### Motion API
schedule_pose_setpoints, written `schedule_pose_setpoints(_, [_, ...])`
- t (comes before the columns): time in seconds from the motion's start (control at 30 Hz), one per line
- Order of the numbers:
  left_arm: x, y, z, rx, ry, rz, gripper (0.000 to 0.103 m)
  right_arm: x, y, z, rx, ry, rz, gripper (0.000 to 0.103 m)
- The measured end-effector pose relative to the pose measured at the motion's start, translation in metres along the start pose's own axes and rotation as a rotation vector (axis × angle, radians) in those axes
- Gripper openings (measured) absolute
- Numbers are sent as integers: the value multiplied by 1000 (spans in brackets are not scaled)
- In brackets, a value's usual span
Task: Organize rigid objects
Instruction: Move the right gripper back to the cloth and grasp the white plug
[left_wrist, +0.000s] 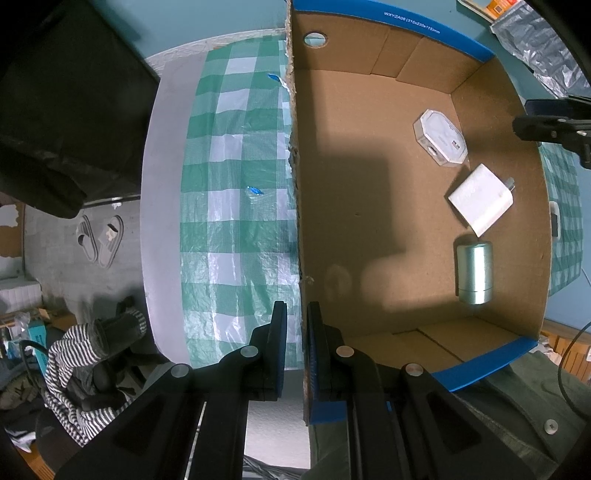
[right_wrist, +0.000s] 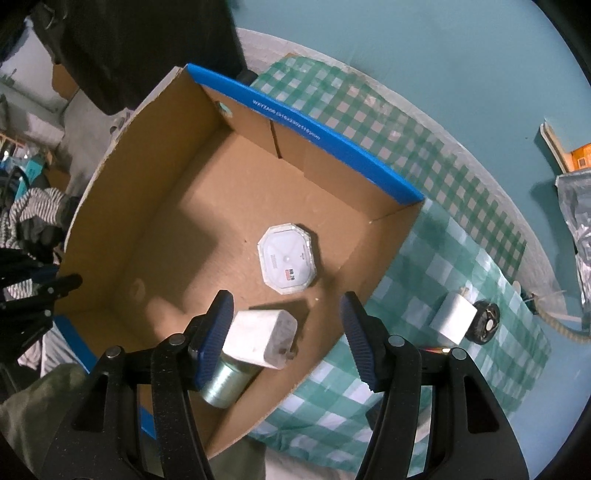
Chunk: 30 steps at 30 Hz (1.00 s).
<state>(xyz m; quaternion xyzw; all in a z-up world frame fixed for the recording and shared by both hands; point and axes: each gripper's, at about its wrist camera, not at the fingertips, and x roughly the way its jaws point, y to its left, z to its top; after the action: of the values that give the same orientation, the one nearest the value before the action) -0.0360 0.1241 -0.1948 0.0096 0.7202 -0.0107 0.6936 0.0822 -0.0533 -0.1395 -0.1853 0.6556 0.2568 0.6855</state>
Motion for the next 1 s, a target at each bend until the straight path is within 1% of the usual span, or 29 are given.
schedule_pose_setpoints(0.3, [0,-2,2,5,1,4,10,-19,-18,-9,41,-33,1,61])
schedule_pose_setpoints(0.6, [-4,-4,7,14,2,8,11,-29,-46,-21,117,-44,-12,61])
schedule_pose_setpoints(0.87, [-4,-6,8,17,7,6,11,-27,-79,-33,216,-40,-11,61])
schedule_pose_setpoints(1.0, [-4,-6,8,15,7,5,11,-19,-105,-40,286,-20,-16,61])
